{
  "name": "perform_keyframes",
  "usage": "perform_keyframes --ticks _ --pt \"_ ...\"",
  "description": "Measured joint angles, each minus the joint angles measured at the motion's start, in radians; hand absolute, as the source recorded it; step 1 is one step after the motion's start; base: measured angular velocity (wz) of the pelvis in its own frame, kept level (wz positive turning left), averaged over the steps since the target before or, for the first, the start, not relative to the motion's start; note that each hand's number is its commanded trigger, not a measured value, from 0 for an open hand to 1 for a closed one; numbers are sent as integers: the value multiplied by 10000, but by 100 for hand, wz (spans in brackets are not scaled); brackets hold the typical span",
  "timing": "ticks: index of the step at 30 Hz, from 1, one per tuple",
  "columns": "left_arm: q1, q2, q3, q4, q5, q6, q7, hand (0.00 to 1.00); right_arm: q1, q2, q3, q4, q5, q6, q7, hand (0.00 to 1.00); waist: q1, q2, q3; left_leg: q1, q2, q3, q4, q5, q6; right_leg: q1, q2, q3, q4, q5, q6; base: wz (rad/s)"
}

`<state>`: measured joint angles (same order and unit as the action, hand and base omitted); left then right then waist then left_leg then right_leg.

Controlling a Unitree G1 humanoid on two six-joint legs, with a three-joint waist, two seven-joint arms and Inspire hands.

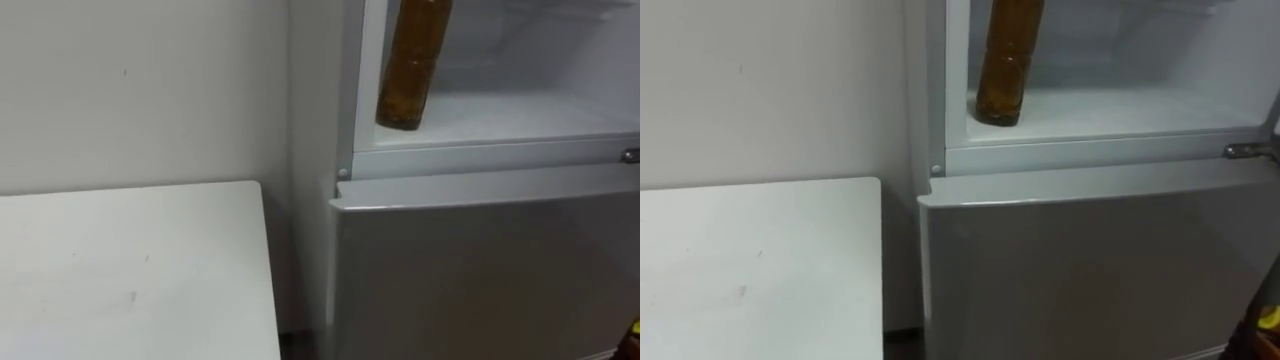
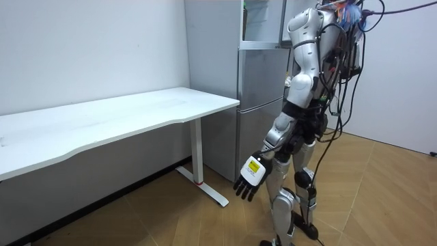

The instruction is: Put the bottle in the upper fridge

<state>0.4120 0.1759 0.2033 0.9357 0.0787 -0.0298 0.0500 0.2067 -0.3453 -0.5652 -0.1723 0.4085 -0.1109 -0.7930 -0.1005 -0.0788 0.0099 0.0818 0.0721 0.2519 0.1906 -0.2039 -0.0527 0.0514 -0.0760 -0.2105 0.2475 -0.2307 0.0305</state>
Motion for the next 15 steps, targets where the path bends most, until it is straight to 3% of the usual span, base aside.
perform_keyframes --ticks 15 --pt "-327 -3 4 303 2 -71 -221 0 -314 -84 523 -57 -1438 481 12 0 45 -66 40 18 -4 -1 131 1 2 -24 -46 7 123 -53 -11 0"
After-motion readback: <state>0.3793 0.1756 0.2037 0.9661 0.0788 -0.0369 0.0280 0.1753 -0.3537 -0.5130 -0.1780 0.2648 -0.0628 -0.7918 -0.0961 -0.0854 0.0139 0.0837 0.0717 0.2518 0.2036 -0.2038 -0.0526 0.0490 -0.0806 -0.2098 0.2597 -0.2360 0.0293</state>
